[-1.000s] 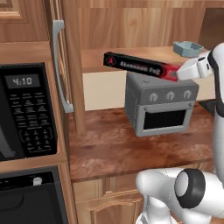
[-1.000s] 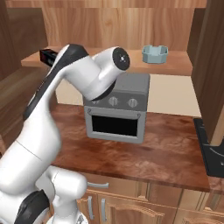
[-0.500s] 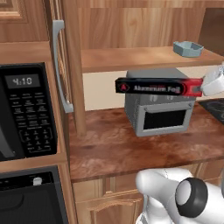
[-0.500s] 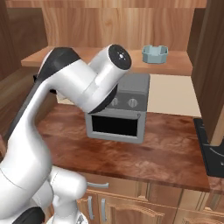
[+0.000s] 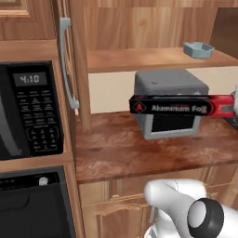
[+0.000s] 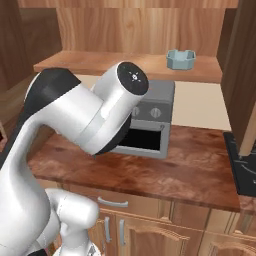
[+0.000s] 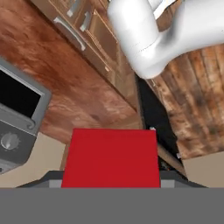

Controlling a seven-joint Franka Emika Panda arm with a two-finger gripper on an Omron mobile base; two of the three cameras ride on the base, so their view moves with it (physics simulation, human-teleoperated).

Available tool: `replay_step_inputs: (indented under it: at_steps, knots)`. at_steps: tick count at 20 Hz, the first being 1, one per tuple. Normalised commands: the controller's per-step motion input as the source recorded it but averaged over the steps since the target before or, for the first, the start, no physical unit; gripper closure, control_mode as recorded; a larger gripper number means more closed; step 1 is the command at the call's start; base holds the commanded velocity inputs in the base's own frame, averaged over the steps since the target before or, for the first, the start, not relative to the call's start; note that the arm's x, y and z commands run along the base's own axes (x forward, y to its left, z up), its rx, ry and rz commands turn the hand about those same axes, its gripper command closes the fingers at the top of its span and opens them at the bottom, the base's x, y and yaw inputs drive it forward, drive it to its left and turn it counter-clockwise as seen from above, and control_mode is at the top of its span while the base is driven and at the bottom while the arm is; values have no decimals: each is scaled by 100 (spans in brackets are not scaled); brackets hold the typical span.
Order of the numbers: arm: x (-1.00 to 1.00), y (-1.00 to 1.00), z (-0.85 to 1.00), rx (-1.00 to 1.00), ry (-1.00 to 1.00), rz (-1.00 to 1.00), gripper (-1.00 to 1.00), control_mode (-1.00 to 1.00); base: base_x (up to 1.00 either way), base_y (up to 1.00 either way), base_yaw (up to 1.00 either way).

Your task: Retrieve the tupperware and aluminum foil from the cabinet and place them on the dining counter near the plate with mushroom and sweet potato to prepare for storing leftovers.

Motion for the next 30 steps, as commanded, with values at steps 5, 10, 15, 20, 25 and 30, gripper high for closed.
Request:
replay_step_inputs:
  at_steps: [5,10,15,20,25,30]
  knots:
    - [0,0,0,0,0,0,100,100,-80,26,50]
    - [0,0,0,0,0,0,100,100,-67,8,88]
    - [0,0,0,0,0,0,100,100,-24,0,100]
    - [0,0,0,0,0,0,100,100,-12,4,100]
    - [0,0,0,0,0,0,100,100,0,5,100]
    - [0,0,0,0,0,0,100,100,0,5,100]
